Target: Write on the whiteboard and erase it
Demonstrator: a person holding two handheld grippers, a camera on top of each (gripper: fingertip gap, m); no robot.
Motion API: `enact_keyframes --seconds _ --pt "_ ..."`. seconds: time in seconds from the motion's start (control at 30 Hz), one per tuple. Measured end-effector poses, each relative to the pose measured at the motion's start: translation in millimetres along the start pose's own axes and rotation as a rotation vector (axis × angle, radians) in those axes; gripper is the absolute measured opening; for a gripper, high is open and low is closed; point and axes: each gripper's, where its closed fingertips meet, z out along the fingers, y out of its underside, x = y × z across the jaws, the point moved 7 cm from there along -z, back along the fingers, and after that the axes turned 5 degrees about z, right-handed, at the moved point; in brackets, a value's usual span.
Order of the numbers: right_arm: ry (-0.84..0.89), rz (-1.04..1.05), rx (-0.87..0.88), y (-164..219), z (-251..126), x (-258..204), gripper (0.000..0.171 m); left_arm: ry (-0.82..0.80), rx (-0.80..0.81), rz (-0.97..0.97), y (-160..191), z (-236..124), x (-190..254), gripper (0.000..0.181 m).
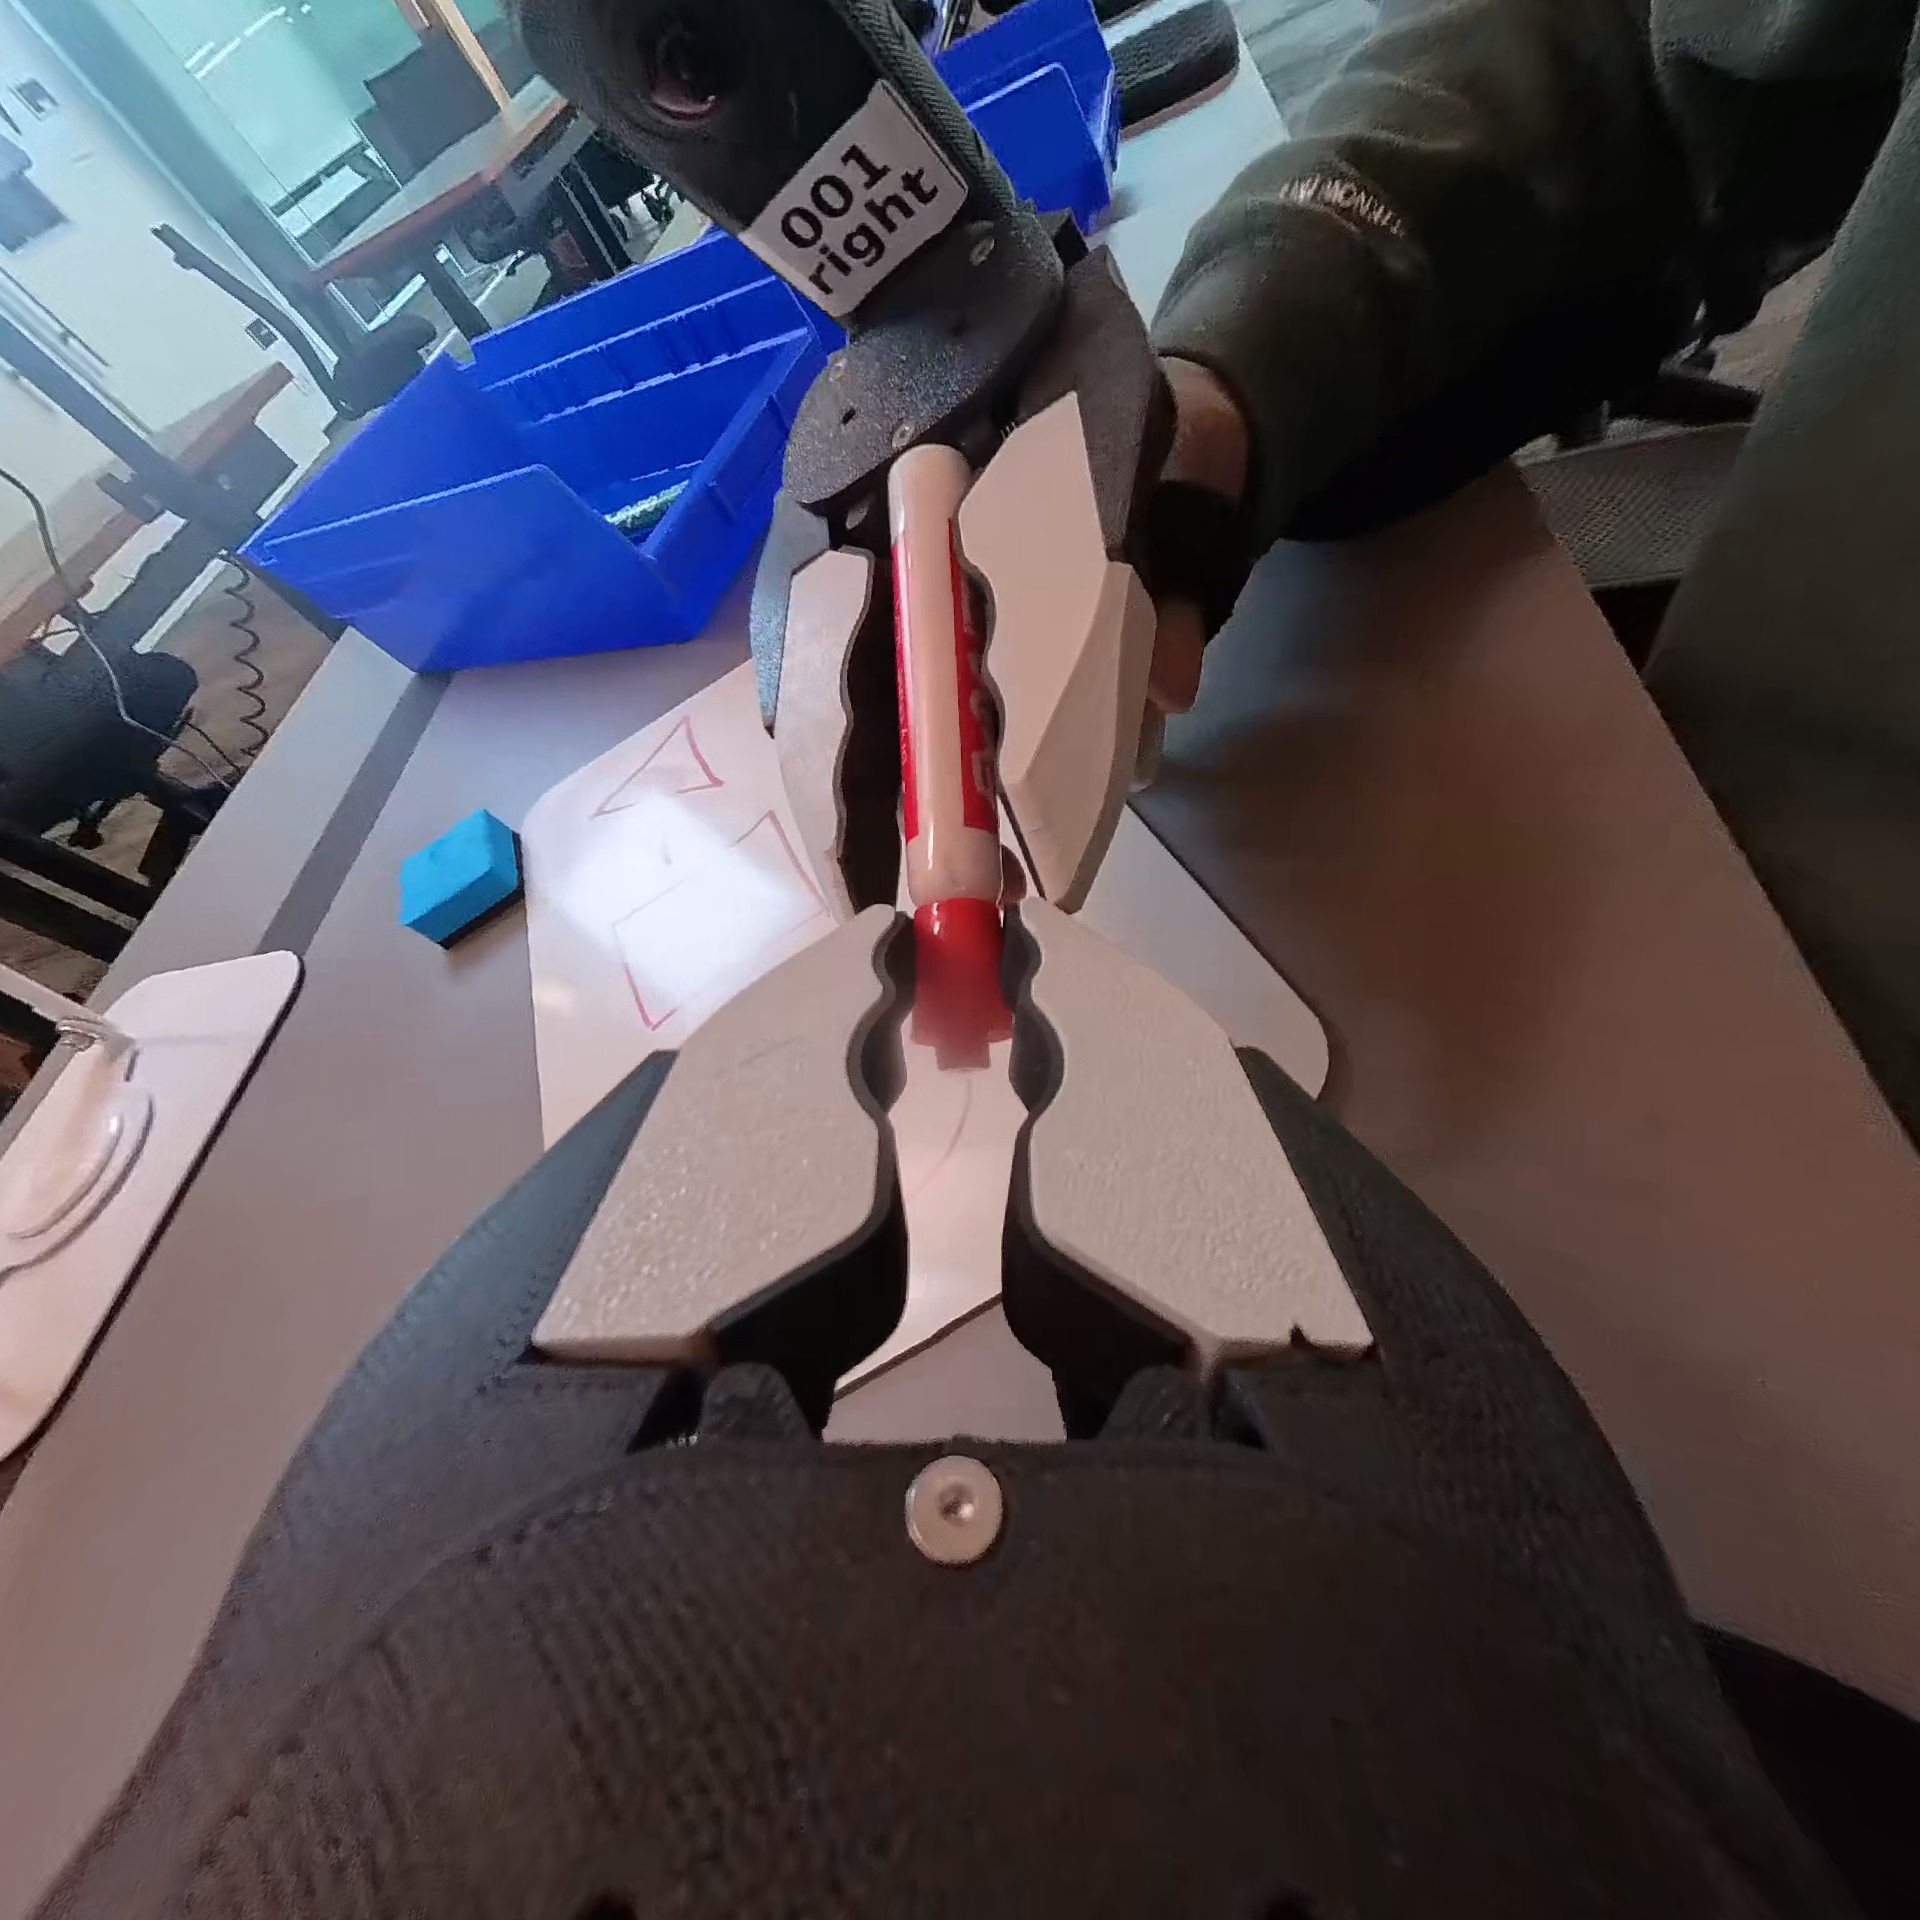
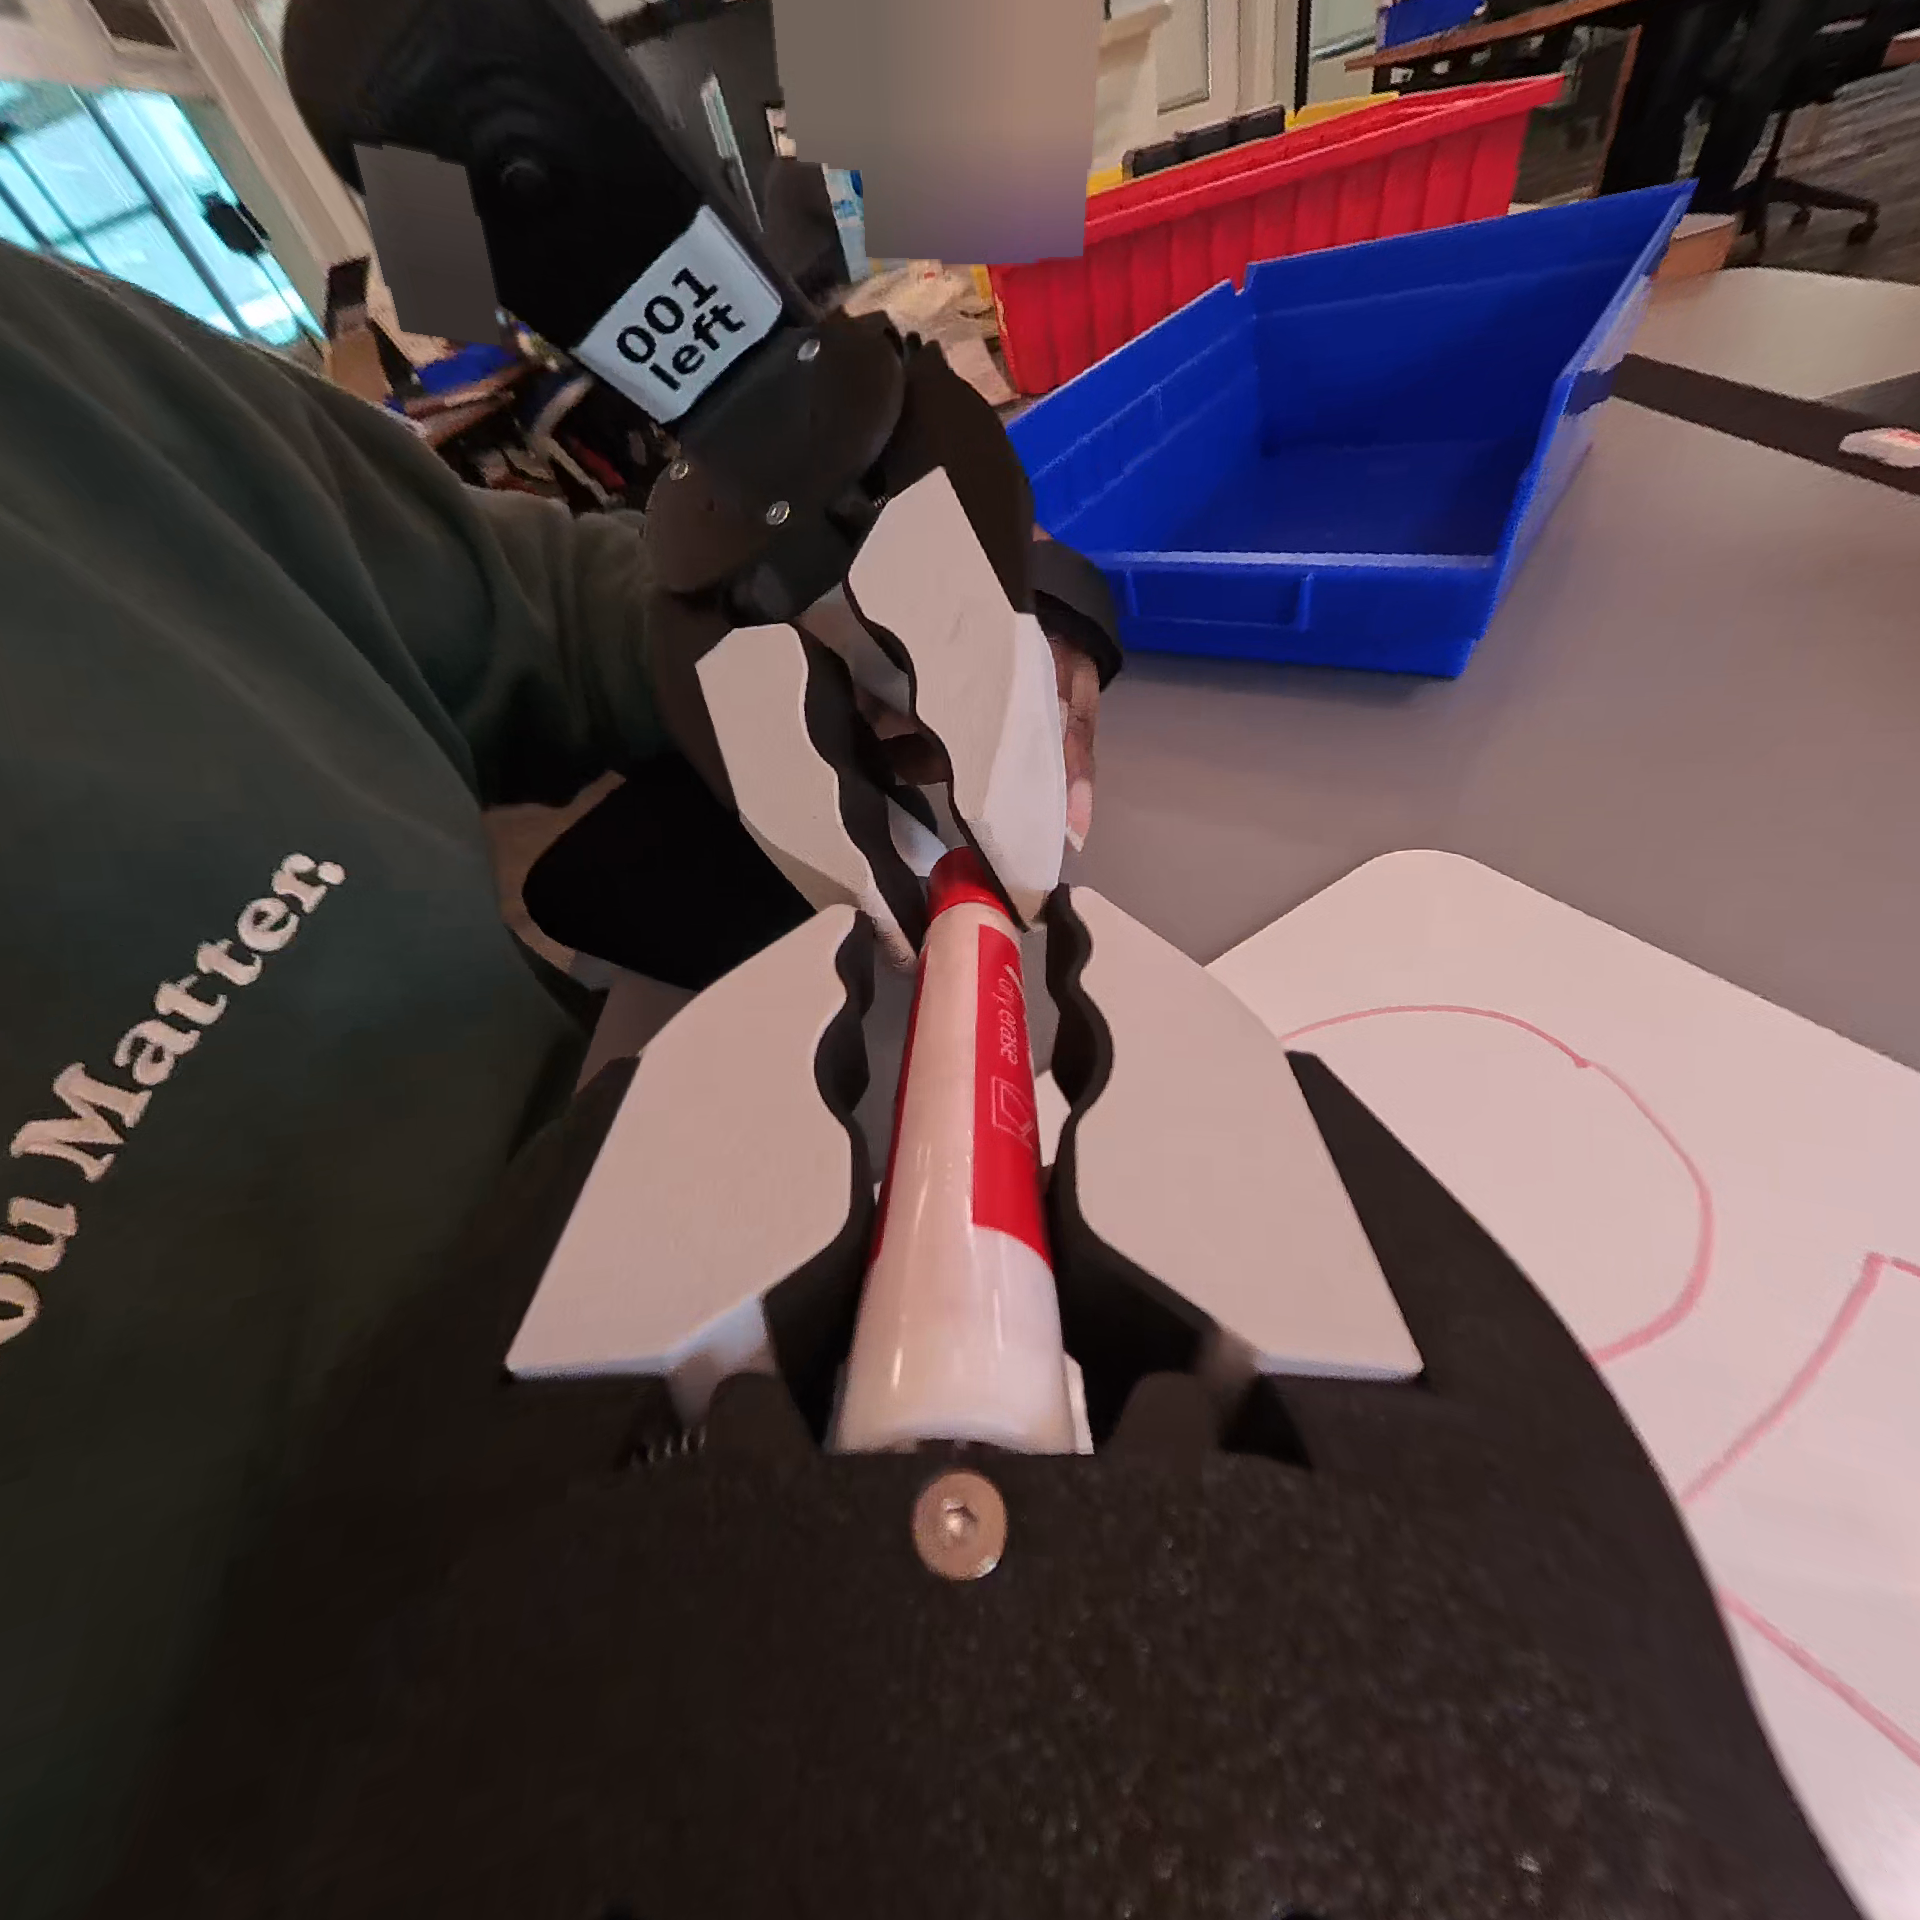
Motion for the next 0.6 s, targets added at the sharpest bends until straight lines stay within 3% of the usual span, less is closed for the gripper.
enact_keyframes --seconds 0.2,0.27,0.33,0.43,0.53,0.6 --pt "-0.038 0.026 0.003 -2 -1 7 0.035 0.021 -0.001 -0.018 5 4 -5 0.017" --pt "-0.001 -0.048 -0.036 -12 -6 11 0.045 0.048 0.008 -0.06 7 2 -12 0.017" --pt "0.059 -0.184 -0.037 -26 -20 11 0.046 0.035 -0.044 -0.051 17 -2 -17 0.017" --pt "0.192 -0.404 -0.211 -30 -33 8 0.045 0.022 -0.143 -0.005 27 -1 -15 0.017" --pt "0.272 -0.539 -0.45 -11 -20 6 0.041 0.029 -0.196 0.069 23 7 -6 0.017" --pt "0.318 -0.593 -0.575 5 -8 8 0.018 0.02 -0.227 0.112 20 11 -2 0.017"
